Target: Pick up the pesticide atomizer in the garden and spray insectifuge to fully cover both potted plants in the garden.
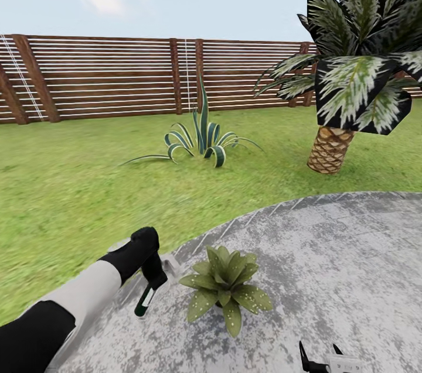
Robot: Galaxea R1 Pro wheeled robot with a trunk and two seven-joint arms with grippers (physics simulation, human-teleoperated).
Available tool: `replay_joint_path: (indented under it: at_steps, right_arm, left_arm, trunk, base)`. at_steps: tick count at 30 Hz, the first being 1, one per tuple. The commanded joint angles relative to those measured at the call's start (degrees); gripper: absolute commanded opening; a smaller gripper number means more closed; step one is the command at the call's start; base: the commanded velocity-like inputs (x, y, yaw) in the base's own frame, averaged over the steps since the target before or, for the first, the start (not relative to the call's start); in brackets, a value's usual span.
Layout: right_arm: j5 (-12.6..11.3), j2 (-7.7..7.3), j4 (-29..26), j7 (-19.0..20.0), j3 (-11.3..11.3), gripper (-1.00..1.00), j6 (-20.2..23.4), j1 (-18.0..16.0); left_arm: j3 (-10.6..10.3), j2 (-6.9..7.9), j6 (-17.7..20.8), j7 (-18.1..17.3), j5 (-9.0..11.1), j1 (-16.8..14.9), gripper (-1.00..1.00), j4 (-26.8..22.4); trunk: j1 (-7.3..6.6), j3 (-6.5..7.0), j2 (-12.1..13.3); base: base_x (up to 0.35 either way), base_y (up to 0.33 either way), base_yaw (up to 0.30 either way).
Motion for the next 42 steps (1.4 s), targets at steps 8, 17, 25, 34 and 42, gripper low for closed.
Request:
replay_joint_path:
  at_steps: [8,17,25,34,42]
  right_arm:
    - [0.34,0.01,0.04,0.32,-0.50,1.00,-0.18,-0.04]
    - [0.34,0.01,0.04,0.32,-0.50,1.00,-0.18,-0.04]
    - [0.34,0.01,0.04,0.32,-0.50,1.00,-0.18,-0.04]
    - [0.34,0.00,0.05,0.32,-0.50,1.00,-0.18,-0.04]
    - [0.34,-0.02,0.04,0.32,-0.48,1.00,-0.18,-0.04]
  left_arm:
    - [-0.29,-1.07,0.51,-10.19,-15.11,-0.98,-1.00,-0.72]
    - [-0.81,-1.60,0.77,-10.16,-15.32,-0.90,-1.00,-0.16]
    - [-5.67,-6.68,0.82,-10.20,-15.16,-1.65,-1.00,-0.18]
    - [-5.65,-6.23,0.84,-17.52,-15.43,-1.33,-1.00,-0.79]
    - [-5.72,-6.96,0.91,-19.59,-15.51,-2.12,-1.00,-1.12]
  trunk:
    - [-0.01,-0.06,-0.02]
    - [-0.01,0.01,-0.02]
    - [-0.01,0.02,-0.02]
    - [-0.01,0.02,-0.02]
    - [-0.01,0.02,-0.02]
  base:
    - [0.051,0.047,-0.013]
    - [0.127,0.132,-0.224]
    - [0.002,0.002,-0.013]
    - [0.000,0.000,0.000]
    - [0.000,0.000,0.000]
